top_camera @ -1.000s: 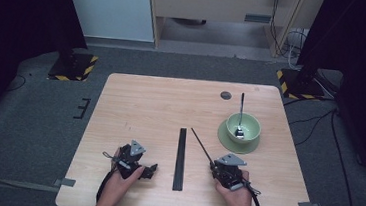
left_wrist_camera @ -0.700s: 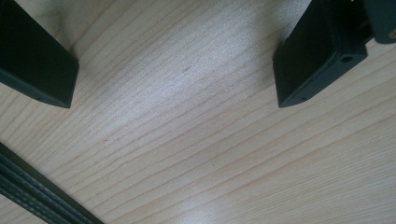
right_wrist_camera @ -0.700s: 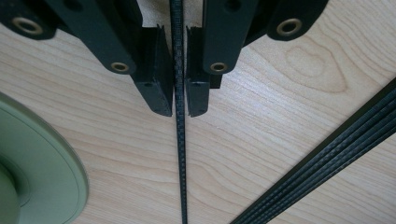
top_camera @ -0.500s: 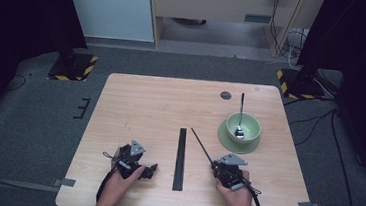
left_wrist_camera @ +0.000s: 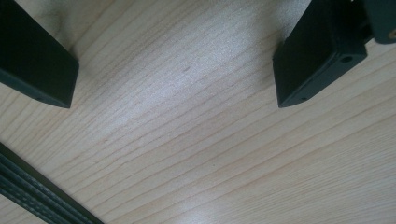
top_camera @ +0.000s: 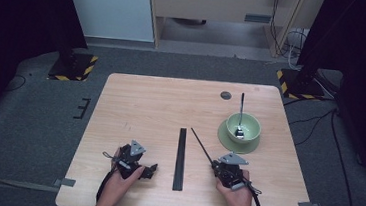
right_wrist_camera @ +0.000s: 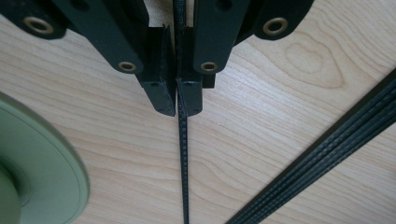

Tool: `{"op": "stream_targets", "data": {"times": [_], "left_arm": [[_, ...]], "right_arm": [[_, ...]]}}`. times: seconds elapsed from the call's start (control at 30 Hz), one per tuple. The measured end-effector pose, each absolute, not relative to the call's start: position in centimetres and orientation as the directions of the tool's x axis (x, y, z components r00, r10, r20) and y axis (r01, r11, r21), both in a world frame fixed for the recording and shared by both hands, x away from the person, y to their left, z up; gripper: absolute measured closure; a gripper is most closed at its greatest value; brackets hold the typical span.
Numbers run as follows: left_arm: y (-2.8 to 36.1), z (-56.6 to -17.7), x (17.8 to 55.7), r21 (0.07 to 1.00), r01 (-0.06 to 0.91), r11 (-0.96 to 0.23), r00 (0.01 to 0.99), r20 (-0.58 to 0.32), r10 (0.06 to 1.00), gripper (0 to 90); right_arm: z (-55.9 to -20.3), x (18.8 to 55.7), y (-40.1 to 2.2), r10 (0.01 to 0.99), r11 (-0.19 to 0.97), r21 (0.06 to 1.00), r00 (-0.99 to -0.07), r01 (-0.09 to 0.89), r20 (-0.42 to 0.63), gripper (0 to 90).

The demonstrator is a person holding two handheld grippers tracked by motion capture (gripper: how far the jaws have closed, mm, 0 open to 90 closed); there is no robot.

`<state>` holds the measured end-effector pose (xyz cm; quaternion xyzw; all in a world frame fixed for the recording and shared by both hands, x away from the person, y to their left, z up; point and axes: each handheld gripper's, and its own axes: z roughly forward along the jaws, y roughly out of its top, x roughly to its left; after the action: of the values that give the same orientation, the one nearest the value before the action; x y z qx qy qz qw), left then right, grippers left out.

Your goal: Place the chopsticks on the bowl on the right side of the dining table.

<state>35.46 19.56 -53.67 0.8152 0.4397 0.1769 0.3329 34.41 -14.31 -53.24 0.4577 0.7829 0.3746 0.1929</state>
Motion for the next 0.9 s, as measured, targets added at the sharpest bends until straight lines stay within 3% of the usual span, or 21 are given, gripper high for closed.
{"op": "stream_targets", "data": {"times": [0.9], "left_arm": [[19.6,-53.7,35.5,0.698,0.599,-0.392,0.551,-0.004,0.835,0.0]], "right_arm": [[-51.2,34.2,-14.8,0.852,0.268,0.796,-0.52,0.543,0.068,86.1]]}}
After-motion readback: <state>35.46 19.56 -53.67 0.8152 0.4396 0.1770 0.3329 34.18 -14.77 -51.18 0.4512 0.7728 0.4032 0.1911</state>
